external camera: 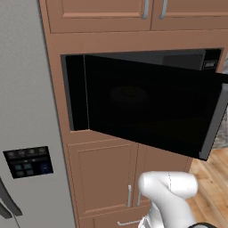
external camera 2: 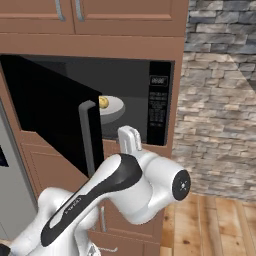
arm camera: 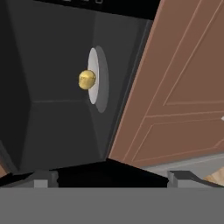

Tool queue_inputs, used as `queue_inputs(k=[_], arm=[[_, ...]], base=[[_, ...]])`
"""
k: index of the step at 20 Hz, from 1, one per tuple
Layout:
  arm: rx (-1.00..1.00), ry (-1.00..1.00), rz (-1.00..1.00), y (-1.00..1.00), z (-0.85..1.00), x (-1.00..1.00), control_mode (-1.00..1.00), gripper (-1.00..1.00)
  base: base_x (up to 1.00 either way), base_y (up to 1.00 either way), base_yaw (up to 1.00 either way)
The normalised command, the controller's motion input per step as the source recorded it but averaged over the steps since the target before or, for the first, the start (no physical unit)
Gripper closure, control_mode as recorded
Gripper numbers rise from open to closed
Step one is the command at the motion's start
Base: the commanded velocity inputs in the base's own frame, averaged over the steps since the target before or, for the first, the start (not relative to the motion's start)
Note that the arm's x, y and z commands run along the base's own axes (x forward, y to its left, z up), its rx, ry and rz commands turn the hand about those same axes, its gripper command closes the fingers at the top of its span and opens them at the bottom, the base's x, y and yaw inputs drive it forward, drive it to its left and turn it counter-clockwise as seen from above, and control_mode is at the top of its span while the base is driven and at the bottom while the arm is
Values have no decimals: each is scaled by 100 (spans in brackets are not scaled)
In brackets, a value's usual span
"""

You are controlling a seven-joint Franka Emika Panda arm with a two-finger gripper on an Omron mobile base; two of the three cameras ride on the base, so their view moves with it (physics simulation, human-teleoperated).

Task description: Retrieve the reheated potato from the microwave, then place the potato, cheese, and condiment on the cutting board.

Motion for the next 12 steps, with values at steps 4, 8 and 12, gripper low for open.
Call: queue_inputs(k=[4,8,12], arm=[[10,3,1,-13,-10,39,-100,-100],[8,1,1,-3,-5,28,-100,-100],[10,3,8,0,-1,4,-100,-100]], base=[[0,0,0],[0,0,0],[0,0,0]])
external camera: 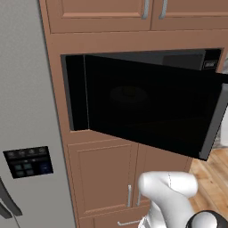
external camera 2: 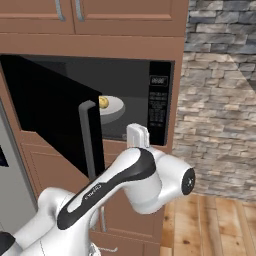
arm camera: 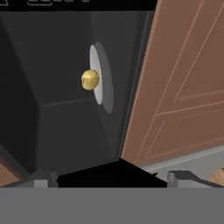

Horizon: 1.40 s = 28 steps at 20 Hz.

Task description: Retrieve the reheated potato from the microwave, then place the potato, cheese, and condiment on the cutting board.

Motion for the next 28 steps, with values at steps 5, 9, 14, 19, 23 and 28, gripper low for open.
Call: queue_inputs(k=[5,9,14,19,23,28], arm=[[8,2,10,5,-1,0,-100,-100],[5,0,12,11,0,-12,-100,-100],[3,8,5,9,0,8,-100,-100],[6,7,6,5,0,3,-100,-100],[7,4,11,25,1,-24,-100,-100],[7,2,13,30,0,-36,-100,-100]], base=[[0,0,0],[0,0,0],[0,0,0],[0,0,0],[0,0,0],[0,0,0]])
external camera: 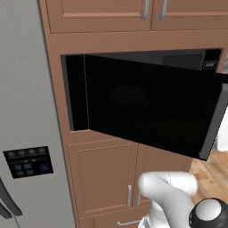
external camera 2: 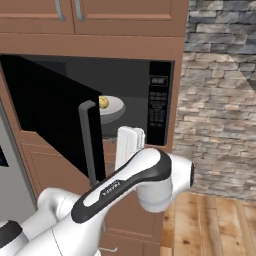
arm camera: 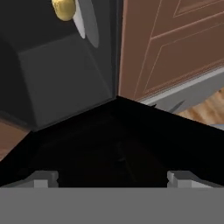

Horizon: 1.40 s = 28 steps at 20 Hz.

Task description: Retrieve the reheated potato from the microwave, then place the potato, cheese, and condiment on the cutting board.

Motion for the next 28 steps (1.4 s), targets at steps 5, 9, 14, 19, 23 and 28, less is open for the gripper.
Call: queue_inputs(k=[5,9,14,19,23,28], arm=[[7,2,14,33,7,-32,-100,-100],[6,7,14,36,12,-26,-100,-100],[7,8,16,35,18,-35,-100,-100],[6,6,16,46,12,-52,-100,-100],[8,1,12,48,4,-60,-100,-100],[12,0,5,50,1,-49,-100,-100]], base=[[0,0,0],[0,0,0],[0,0,0],[0,0,0],[0,0,0],[0,0,0]])
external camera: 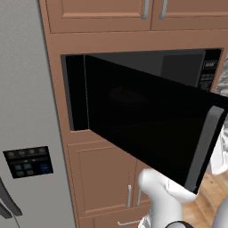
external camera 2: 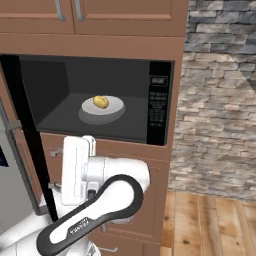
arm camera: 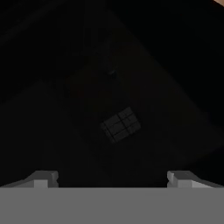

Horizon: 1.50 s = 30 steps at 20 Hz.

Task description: Retrieve the reheated potato from the microwave, then place the potato, cheese, and condiment on the cutting board.

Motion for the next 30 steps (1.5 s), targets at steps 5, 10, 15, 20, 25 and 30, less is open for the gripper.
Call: queue_inputs(k=[5,10,15,20,25,30], arm=[[12,0,0,61,0,-28,-100,-100],[13,0,0,61,9,-5,-100,-100],[10,0,0,66,6,-11,-100,-100],[5,-3,0,66,5,-3,-100,-100],[0,-4,0,68,-1,-16,-100,-100],[1,-5,0,68,-16,-34,-100,-100]], base=[[0,0,0],[0,0,0],[0,0,0],[0,0,0],[0,0,0],[0,0,0]])
